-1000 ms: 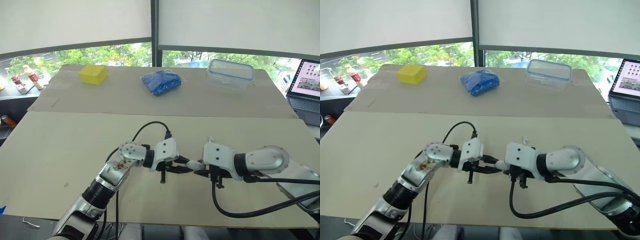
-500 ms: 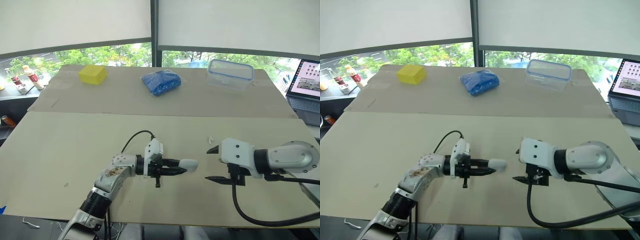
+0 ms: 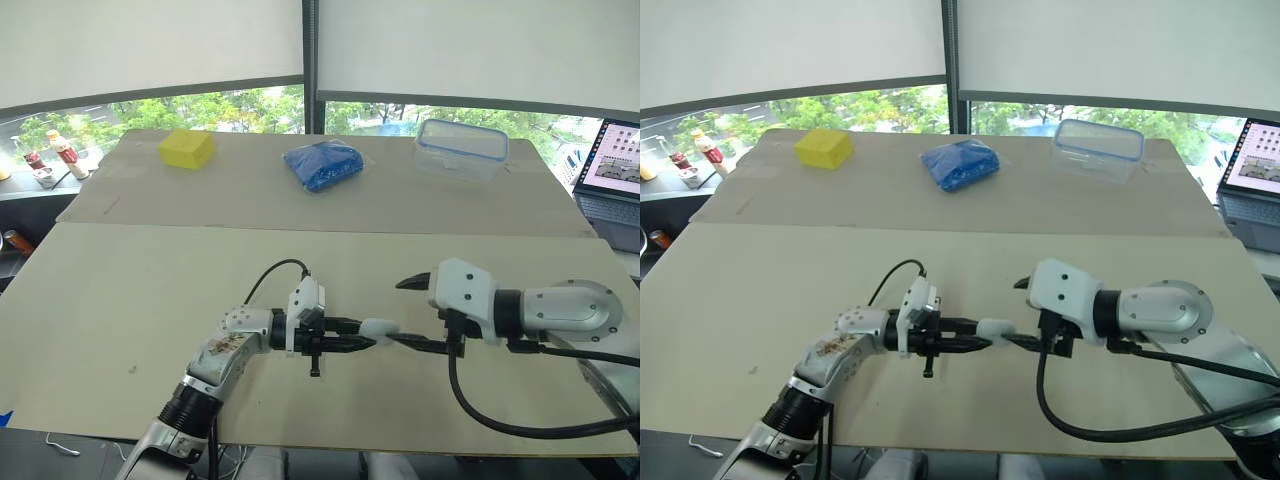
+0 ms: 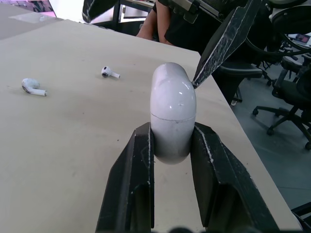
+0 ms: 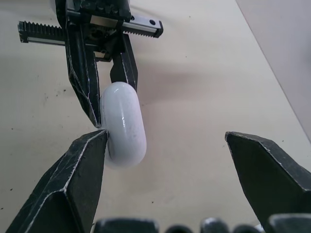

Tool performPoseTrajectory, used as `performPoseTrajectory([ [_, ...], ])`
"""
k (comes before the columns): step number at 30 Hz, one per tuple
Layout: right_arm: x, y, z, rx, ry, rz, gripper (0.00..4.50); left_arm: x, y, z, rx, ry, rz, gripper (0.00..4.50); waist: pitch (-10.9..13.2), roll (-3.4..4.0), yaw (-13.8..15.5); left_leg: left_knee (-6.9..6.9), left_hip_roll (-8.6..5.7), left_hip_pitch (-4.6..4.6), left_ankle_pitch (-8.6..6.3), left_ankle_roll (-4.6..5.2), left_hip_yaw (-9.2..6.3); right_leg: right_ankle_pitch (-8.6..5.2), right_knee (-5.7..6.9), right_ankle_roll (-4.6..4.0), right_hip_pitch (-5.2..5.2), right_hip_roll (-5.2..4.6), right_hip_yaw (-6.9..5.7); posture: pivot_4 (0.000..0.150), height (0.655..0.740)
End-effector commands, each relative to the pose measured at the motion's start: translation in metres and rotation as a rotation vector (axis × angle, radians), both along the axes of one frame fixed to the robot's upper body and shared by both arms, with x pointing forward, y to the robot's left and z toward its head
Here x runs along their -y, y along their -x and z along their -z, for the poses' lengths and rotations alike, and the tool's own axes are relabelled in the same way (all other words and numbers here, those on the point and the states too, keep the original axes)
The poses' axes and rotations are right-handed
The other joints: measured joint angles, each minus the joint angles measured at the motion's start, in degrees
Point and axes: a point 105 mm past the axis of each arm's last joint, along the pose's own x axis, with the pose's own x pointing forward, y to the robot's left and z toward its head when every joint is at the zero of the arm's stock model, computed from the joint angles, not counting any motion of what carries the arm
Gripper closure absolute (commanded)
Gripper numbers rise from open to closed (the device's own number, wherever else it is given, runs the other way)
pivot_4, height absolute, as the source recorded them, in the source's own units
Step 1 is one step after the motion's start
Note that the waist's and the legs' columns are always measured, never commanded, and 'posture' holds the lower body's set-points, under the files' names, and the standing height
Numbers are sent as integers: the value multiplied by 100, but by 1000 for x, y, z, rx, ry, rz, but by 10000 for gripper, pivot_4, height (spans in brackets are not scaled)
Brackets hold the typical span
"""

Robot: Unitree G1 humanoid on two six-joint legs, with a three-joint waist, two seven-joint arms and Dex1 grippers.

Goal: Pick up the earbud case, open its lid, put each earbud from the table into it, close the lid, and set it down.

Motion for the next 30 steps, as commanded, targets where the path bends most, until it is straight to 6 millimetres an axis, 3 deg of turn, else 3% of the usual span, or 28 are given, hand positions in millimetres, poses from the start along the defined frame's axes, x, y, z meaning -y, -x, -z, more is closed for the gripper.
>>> performPoseTrajectory([
  [1,-2,0,-8,46,2,-15,2490,6,4,-15,41,35,32,39354,0,0,0,0,0,0,0,0,0,0,0,0,0,0,0,1500,6909],
  [10,-1,-7,-6,76,14,18,2490,7,6,-15,37,28,47,39354,0,0,-4,0,1,1,0,0,0,0,1,0,0,1,0,1500,6909],
  [18,-1,-14,-18,106,-35,48,2490,6,10,-8,57,-4,68,39354,0,0,-2,0,1,1,0,0,0,0,1,0,0,1,0,1500,6909],
  [30,3,-1,-23,49,-97,54,2490,3,5,-8,72,16,27,39355,0,0,5,1,1,0,0,0,0,0,2,0,-1,1,0,1500,6909],
])
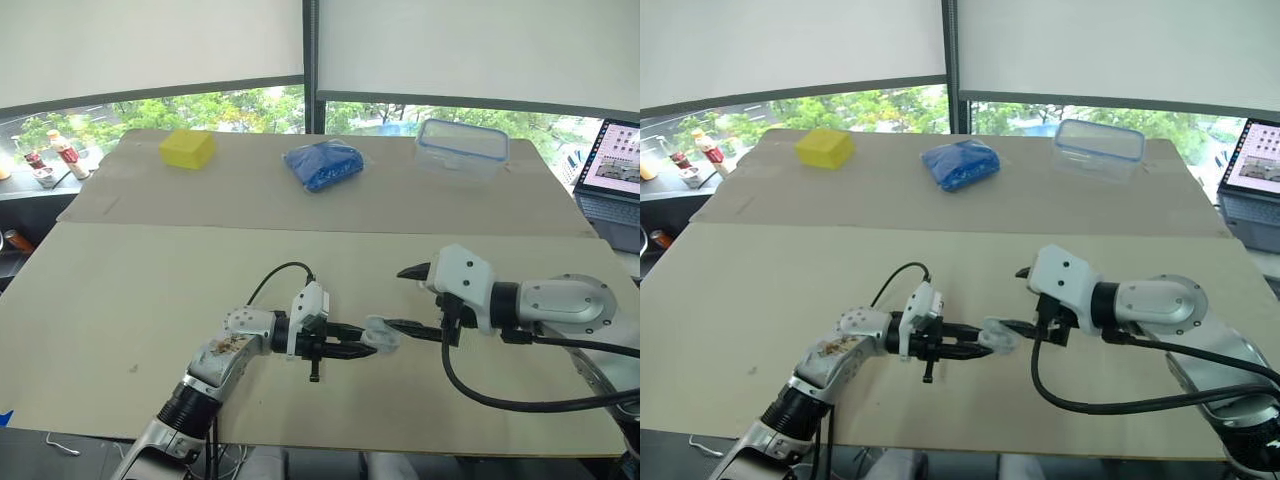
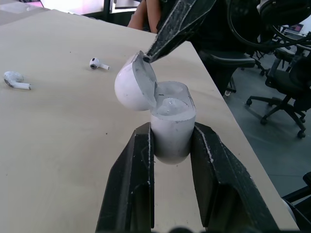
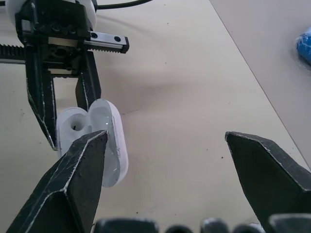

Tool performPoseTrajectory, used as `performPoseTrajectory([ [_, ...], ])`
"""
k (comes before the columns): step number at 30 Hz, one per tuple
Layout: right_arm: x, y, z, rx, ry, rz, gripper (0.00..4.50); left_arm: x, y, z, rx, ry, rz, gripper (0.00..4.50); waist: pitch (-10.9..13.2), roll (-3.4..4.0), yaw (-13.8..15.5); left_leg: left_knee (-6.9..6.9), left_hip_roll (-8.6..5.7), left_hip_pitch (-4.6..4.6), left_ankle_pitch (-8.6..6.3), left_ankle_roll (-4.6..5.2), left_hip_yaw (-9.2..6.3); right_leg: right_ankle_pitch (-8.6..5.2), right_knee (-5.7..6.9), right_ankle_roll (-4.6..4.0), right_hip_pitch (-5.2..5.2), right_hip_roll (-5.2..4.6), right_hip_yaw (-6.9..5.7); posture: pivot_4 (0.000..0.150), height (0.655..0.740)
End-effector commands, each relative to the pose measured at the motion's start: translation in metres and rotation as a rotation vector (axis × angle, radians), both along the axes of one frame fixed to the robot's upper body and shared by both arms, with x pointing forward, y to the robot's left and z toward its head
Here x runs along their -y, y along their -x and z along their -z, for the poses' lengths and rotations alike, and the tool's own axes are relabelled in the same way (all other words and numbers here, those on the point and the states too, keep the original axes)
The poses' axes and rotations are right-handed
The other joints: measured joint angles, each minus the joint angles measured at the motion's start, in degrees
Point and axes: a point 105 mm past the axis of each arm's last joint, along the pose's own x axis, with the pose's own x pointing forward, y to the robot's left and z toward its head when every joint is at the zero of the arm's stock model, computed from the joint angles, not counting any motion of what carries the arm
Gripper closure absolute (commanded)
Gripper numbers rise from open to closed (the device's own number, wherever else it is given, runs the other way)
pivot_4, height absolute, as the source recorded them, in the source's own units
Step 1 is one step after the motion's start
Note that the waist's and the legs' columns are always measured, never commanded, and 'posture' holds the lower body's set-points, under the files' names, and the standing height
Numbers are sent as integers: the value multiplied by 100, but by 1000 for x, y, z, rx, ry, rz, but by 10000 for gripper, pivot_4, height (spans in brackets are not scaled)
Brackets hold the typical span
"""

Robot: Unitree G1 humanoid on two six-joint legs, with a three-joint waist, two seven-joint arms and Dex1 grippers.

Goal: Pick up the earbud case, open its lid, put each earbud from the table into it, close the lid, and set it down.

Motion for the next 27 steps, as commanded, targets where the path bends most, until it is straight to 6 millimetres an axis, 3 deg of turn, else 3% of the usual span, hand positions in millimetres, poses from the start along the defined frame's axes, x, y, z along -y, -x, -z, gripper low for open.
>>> performPoseTrajectory([
  [1,4,8,-15,45,-31,4,2490,-1,-3,-12,70,66,-37,39355,0,0,3,0,0,0,0,0,0,0,0,0,0,0,0,1500,6909],
  [5,24,9,-18,133,-83,87,2490,-14,-16,-16,124,120,-158,39355,0,-1,22,0,0,-1,0,0,0,0,-1,0,1,-1,0,1500,6909],
  [14,115,31,34,193,-201,520,2490,-64,-38,-15,164,146,-435,39355,-2,0,42,0,-1,16,0,0,4,0,3,1,13,-2,5,1500,6909],
  [19,165,69,71,148,-218,742,1245,-90,-45,-11,190,122,-530,39355,-3,3,9,-9,0,20,0,0,5,0,1,0,13,0,6,1500,6909],
  [23,187,91,90,89,-205,826,0,-96,-45,-9,201,108,-549,39355,-4,4,-28,-8,-1,26,0,0,12,0,1,1,18,-1,14,1500,6909],
  [27,194,95,95,74,-188,851,0,-97,-46,-8,216,95,-560,39355,-5,6,-33,-13,4,35,0,0,12,0,4,-2,21,4,14,1500,6909],
])
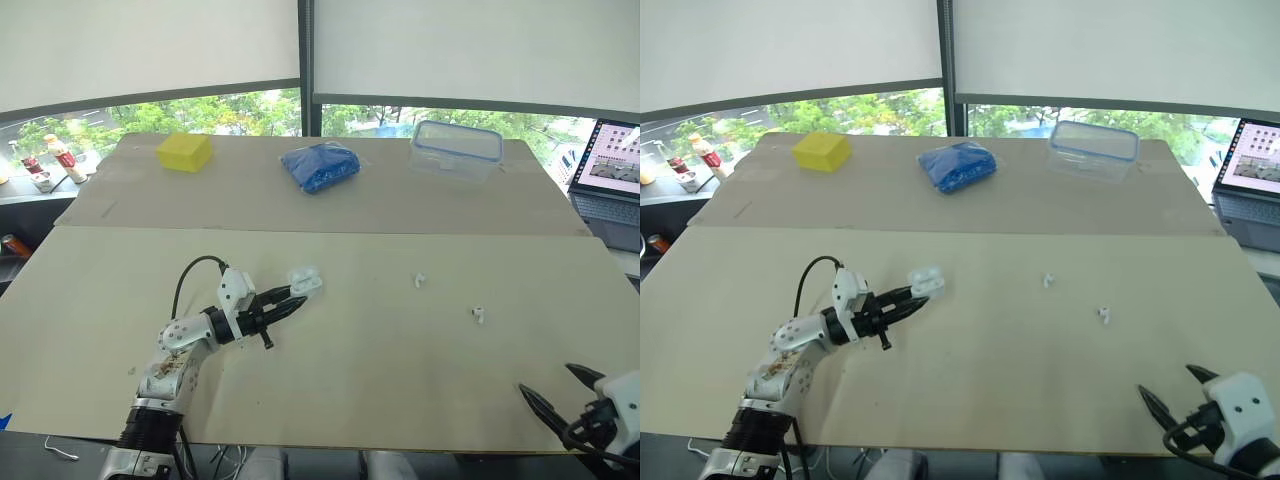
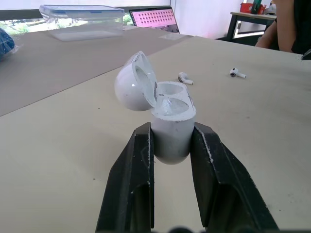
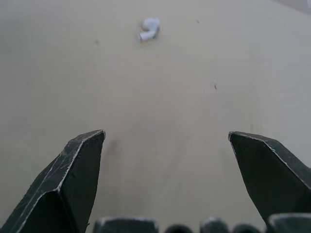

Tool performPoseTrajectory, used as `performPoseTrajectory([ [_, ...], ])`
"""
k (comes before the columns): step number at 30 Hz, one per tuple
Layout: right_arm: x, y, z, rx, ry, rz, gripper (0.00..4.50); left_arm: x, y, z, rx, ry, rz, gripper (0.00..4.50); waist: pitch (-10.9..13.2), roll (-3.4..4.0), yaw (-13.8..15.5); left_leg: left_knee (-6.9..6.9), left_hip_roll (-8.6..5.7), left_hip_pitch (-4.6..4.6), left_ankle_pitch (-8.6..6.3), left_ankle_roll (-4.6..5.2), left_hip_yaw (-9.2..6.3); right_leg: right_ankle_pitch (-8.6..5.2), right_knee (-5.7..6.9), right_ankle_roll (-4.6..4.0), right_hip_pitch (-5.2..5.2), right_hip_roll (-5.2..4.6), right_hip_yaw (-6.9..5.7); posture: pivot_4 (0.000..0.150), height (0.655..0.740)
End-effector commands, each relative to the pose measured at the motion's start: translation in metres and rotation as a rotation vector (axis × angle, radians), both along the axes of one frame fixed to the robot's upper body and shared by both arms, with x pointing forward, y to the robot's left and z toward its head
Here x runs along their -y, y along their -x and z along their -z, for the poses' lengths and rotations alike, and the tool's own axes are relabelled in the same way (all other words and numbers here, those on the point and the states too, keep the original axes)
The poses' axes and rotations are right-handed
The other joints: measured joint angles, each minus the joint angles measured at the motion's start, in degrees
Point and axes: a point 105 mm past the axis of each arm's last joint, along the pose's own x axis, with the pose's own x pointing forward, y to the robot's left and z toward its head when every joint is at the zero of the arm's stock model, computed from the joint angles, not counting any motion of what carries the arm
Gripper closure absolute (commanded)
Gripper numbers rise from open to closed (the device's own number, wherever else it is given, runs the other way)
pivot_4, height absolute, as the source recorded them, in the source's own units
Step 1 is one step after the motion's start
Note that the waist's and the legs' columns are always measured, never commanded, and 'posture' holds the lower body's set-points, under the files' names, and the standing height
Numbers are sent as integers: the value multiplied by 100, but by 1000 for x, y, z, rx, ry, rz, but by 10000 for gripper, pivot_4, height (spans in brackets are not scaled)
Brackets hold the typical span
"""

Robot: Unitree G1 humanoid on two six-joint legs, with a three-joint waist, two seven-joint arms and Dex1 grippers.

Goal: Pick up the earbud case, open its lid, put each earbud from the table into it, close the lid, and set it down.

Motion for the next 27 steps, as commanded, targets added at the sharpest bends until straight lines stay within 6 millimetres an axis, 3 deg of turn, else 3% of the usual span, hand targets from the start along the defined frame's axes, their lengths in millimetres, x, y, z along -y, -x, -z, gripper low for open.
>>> performPoseTrajectory([
  [1,3,-2,-11,42,46,-5,0,-3,-1,-7,51,-15,-14,39355,-2,3,2,0,0,0,0,0,0,0,0,0,0,0,0,1500,6909],
  [3,-8,-11,-15,54,44,-33,0,-2,-1,-6,54,-27,-10,39355,-2,3,7,1,-1,3,0,0,0,0,-1,0,6,-1,0,1500,6909],
  [9,-66,-57,-38,143,7,-165,0,5,1,-6,64,-46,16,39355,-3,6,-11,1,-1,5,0,0,-3,0,2,0,6,0,0,1500,6909],
  [15,-113,-108,-45,164,-39,-158,0,11,-2,-5,70,-56,28,39355,-3,5,36,5,-4,-6,1,-3,-3,1,1,0,-2,-2,-1,1500,6909],
  [21,-135,-156,-45,174,-108,-17,0,14,-1,0,69,-68,42,39355,-3,5,33,4,-5,-23,4,-6,-8,1,3,-1,-20,-3,-5,1500,6909],
  [27,-135,-184,-34,150,-134,168,0,17,1,2,69,-68,46,39355,-4,6,23,4,-6,-23,4,-6,-7,2,10,-2,-24,-4,-6,1500,6909],
])
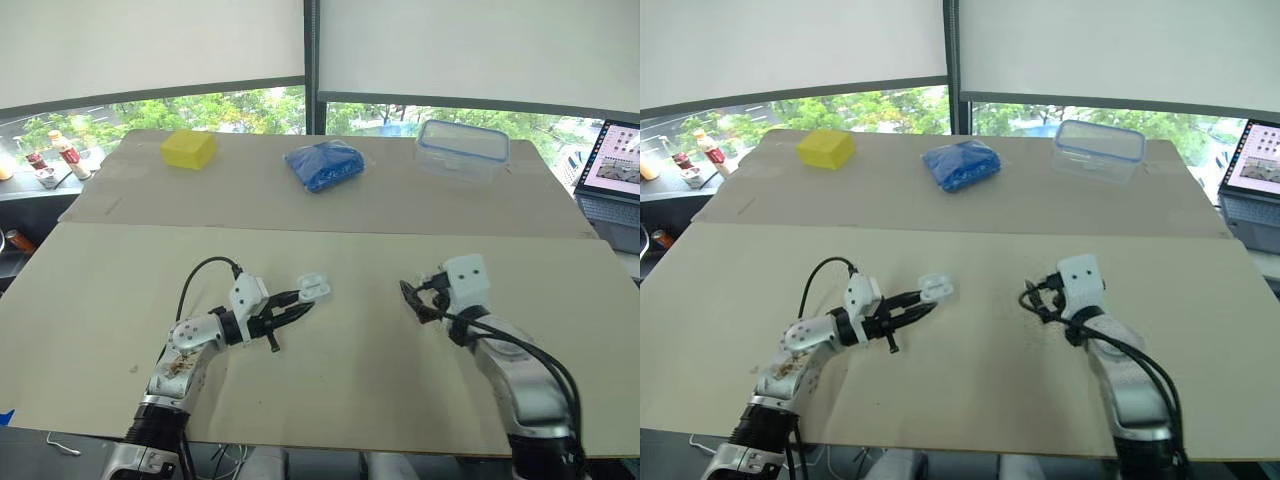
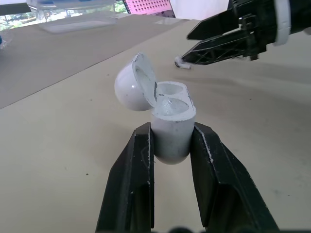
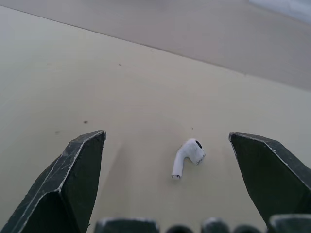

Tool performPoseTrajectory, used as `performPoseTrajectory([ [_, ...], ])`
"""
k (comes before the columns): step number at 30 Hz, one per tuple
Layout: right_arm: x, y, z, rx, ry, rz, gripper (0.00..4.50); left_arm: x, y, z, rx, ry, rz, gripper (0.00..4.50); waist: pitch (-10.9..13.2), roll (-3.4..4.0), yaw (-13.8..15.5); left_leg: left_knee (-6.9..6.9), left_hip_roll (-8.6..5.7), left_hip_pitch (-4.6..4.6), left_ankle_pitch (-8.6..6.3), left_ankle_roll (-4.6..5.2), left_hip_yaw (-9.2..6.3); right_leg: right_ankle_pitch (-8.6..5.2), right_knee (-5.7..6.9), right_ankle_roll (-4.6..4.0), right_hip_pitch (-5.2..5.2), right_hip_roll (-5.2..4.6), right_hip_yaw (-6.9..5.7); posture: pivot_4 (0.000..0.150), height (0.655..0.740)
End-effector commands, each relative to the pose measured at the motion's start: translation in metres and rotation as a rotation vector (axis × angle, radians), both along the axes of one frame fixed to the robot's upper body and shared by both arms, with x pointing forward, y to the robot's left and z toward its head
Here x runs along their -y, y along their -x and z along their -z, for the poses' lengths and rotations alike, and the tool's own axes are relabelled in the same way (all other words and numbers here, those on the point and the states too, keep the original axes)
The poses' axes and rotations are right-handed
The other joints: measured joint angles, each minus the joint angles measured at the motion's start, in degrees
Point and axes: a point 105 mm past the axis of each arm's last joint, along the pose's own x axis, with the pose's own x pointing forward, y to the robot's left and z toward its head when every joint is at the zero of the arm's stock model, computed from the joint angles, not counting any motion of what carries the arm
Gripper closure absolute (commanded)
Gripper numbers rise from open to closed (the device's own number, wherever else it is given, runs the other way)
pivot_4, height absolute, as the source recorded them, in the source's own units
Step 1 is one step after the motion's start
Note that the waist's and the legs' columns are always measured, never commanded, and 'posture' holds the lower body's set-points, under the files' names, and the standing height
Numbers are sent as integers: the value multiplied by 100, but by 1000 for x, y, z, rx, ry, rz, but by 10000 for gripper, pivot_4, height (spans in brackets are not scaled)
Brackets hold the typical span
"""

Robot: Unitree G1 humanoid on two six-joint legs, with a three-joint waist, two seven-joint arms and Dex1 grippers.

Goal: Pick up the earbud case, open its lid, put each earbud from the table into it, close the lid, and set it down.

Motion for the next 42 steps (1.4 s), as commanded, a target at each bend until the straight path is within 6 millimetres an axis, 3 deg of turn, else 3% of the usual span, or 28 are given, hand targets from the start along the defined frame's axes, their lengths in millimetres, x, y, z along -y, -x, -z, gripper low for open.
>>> performPoseTrajectory([
  [1,8,-10,-6,32,33,106,0,3,1,-6,37,6,8,39355,0,0,-2,0,0,0,0,0,0,0,2,0,-2,1,0,1500,6909],
  [14,8,-16,23,-108,-132,212,0,2,1,-4,30,0,0,39355,-1,2,-78,0,2,6,0,0,-1,0,21,-1,-5,2,0,1500,6909],
  [17,5,-15,25,-123,-151,205,8171,2,1,-3,30,-1,-1,39355,-1,2,-93,-1,1,7,0,0,-1,0,24,-1,-5,2,0,1500,6909],
  [26,-4,-13,24,-127,-131,138,39940,3,3,-2,24,-2,1,39355,-2,2,-152,-1,2,8,0,1,-2,0,24,-1,-5,3,0,1500,6909],
  [27,-5,-13,22,-123,-126,122,41788,2,4,-2,24,-2,1,39355,-2,2,-154,-1,2,8,0,1,-2,0,24,-1,-5,3,0,1500,6909],
  [34,-15,1,4,-55,43,-165,41804,2,7,-1,21,-3,0,39355,-1,2,-156,-2,1,6,-1,1,-2,-1,20,-1,-5,2,0,1500,6909],
  [38,-23,34,-10,4,183,-541,41804,-1,11,-2,15,-9,2,39355,1,4,-143,-3,1,-1,-1,1,-1,-2,0,0,-3,1,0,1500,6909],
  [42,-6,64,-12,-84,290,-766,41804,-3,17,-2,5,-21,11,39355,3,2,-151,-2,2,1,-1,2,-1,-2,-11,1,6,1,0,1500,6909],
])
